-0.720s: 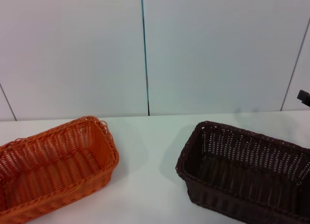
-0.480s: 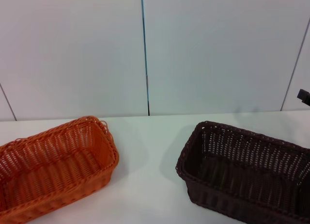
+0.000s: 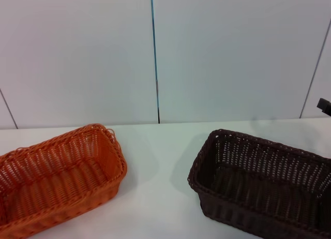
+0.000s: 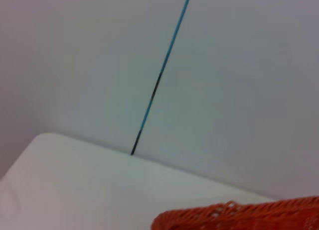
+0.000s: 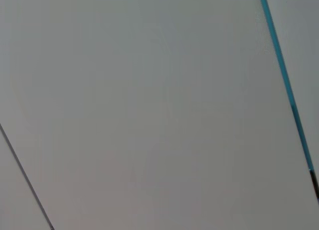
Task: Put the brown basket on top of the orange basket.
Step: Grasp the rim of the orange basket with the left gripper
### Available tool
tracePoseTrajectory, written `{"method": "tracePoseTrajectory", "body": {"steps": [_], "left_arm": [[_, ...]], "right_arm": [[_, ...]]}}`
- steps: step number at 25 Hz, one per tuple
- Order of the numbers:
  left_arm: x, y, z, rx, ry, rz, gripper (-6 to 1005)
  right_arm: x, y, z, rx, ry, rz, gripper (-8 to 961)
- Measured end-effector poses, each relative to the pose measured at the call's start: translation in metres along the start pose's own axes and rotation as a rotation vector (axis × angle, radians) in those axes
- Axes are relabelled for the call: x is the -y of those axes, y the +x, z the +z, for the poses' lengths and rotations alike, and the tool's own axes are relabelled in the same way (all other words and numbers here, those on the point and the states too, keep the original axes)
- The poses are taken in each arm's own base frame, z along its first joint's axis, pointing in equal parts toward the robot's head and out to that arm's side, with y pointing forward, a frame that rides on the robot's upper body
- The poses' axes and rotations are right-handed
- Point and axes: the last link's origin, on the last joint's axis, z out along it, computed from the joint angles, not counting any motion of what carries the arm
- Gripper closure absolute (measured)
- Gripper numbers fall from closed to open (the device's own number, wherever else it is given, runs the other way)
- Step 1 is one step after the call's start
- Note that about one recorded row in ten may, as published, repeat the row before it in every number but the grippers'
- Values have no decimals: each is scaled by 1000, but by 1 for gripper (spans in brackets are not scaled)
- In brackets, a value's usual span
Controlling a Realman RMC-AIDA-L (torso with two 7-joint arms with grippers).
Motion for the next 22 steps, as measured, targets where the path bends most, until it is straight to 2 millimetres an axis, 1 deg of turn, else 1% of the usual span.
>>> {"method": "tracePoseTrajectory", "body": {"steps": [1,9,19,22], "left_arm": [[1,-1,1,8,10,2,132],[-1,-1,12,71,46,18,133],[-5,-4,37,192,117,42,134],[-4,-4,40,214,141,46,135]], "right_arm": [[0,-1,0,1,0,1,392],[0,-2,0,3,-3,4,393],[0,-1,0,2,-2,4,393],[0,-2,1,5,-1,7,393]]}}
